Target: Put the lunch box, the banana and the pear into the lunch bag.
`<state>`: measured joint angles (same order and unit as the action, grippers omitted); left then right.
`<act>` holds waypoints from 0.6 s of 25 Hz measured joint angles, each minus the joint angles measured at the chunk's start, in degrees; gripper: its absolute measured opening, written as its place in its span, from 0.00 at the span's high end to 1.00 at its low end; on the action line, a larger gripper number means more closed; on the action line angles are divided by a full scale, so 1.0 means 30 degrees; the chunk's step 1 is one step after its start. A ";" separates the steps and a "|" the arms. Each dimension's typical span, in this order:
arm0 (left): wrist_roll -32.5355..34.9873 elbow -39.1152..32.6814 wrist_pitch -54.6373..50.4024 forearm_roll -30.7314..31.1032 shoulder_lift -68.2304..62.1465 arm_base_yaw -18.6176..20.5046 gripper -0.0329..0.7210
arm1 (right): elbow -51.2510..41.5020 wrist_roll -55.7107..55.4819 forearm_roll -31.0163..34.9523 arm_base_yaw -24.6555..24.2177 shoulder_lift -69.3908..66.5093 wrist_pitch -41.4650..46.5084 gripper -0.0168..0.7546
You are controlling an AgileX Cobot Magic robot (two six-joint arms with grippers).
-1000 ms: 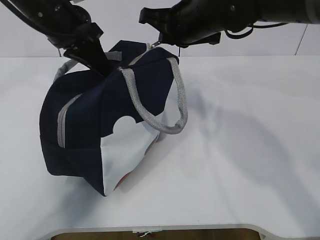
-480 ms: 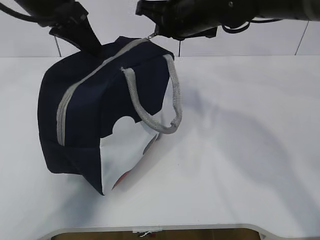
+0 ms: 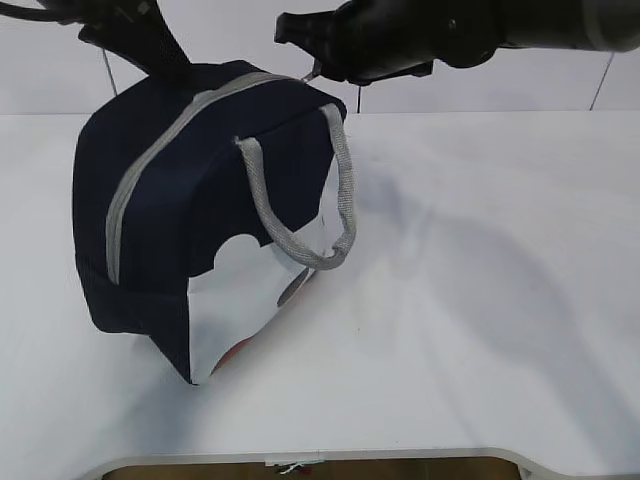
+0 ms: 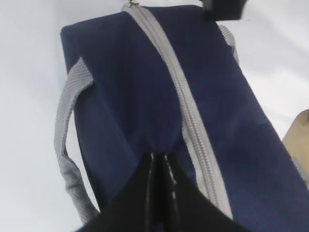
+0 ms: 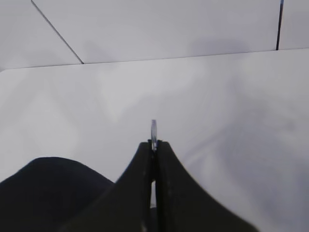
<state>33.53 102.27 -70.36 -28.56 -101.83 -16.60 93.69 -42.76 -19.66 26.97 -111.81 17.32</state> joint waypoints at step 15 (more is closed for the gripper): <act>0.0024 0.0000 -0.0236 0.0294 0.0717 0.0000 0.97 | 0.0036 -0.0098 0.0463 -0.0568 -0.2001 -0.0006 0.96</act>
<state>33.60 102.27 -71.07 -27.68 -99.68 -16.60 93.79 -43.06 -18.27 25.26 -117.81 17.30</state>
